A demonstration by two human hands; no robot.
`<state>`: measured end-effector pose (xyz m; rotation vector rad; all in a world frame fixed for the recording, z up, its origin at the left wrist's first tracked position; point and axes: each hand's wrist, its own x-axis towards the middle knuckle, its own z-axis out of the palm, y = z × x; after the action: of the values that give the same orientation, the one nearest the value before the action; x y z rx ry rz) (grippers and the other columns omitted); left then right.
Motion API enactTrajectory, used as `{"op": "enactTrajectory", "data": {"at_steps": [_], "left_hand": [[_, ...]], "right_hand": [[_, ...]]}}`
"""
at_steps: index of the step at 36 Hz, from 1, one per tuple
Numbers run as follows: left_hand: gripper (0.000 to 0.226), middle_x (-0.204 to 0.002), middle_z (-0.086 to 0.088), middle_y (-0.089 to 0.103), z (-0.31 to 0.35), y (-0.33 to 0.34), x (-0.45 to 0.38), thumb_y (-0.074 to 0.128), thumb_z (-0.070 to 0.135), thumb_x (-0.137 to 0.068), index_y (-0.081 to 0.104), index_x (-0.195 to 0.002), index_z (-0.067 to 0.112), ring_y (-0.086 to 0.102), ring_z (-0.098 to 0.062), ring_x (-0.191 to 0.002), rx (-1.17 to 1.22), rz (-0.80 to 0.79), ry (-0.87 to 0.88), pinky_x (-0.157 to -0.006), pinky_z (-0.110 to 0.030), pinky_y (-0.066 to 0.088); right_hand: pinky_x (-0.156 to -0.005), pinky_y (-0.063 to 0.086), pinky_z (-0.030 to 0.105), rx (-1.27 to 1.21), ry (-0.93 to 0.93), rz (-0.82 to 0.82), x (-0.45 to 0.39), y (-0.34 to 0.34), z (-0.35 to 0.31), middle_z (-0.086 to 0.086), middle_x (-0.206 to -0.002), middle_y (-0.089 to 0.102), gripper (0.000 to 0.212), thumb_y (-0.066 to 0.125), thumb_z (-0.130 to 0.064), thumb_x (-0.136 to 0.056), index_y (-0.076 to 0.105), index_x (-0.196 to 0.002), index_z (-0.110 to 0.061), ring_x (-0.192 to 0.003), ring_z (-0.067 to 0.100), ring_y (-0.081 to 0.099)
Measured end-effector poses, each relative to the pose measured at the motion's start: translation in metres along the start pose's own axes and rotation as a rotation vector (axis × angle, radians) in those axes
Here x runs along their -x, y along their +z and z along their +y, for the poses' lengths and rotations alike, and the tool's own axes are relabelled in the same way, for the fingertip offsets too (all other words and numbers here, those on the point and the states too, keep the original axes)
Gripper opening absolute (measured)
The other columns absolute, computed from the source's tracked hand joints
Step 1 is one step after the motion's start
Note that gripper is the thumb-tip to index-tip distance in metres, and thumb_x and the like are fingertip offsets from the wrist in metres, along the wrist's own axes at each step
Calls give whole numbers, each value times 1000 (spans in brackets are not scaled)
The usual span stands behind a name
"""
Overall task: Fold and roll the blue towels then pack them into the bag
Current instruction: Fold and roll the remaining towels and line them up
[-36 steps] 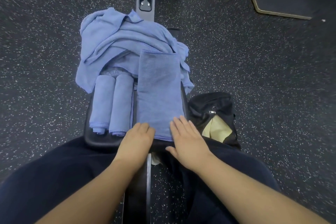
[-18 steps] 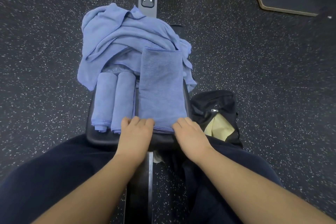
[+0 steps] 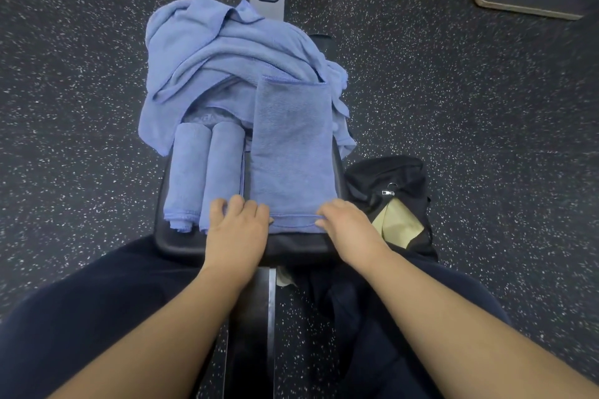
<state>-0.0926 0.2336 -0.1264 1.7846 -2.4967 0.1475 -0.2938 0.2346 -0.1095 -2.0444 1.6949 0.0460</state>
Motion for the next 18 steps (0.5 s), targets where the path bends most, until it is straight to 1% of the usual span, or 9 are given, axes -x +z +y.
{"op": "enactTrajectory", "data": {"at_steps": [2,4,7,9,11,12,14,16,18], "left_hand": [[28,-58,-6,52,2,-1,0,81,13,-72,54,-71,11,51,-29,-67,14,-40,-16,-82,-45,29],[34,-61,-5,51,4,-3,-1,83,6,-63,52,-74,12,51,-29,-69,19,-38,-24,-84,-46,30],[31,-72,-8,50,7,-9,-4,70,-5,-53,55,-74,12,48,-29,-75,1,34,17,-82,-44,30],[27,-75,-9,51,9,-10,-7,65,-3,-51,57,-73,10,42,-28,-77,10,51,90,-75,-41,29],[29,-73,-11,51,12,-9,-8,70,-3,-47,58,-71,8,44,-29,-73,6,11,172,-64,-39,31],[33,-72,-12,51,13,-8,-7,73,-5,-44,58,-70,7,47,-30,-69,14,-21,198,-57,-38,34],[39,-70,-13,51,17,-7,-4,77,-8,-38,58,-70,4,51,-31,-62,47,-85,204,-48,-34,40],[40,-70,-14,50,19,-3,0,78,-7,-40,58,-73,3,50,-31,-62,56,-119,197,-48,-34,43],[36,-72,-15,49,20,3,3,77,-3,-46,57,-76,3,47,-31,-65,48,-143,200,-52,-36,43]], "right_hand": [[-80,40,34,-20,14,17,0,3,0,7,-100,46,22,43,-19,-101,59,-105,-5,-94,28,49],[-80,39,34,-3,13,43,0,3,0,7,-100,44,22,42,-18,-102,59,-104,-5,-95,27,49],[-73,24,30,69,30,92,0,3,-6,5,-103,46,17,46,-19,-100,59,-103,-9,-99,25,45],[-71,25,31,109,39,168,0,-1,-11,5,-95,50,9,67,-13,-86,60,-90,-11,-90,27,48],[-62,30,29,114,23,193,0,-2,-13,4,-81,50,34,81,1,-58,55,-75,-14,-75,26,50],[-58,32,27,113,-4,198,0,-1,-13,4,-78,49,41,80,8,-49,54,-72,-13,-72,25,50],[-52,38,28,101,-74,155,3,-1,-17,6,-76,50,42,76,16,-45,54,-69,-11,-69,26,52],[-52,40,30,78,-95,100,4,1,-17,8,-76,50,37,72,18,-51,54,-70,-8,-70,28,53],[-56,41,31,72,-76,72,3,4,-15,10,-79,51,32,67,20,-57,56,-73,-6,-73,29,54]]}}
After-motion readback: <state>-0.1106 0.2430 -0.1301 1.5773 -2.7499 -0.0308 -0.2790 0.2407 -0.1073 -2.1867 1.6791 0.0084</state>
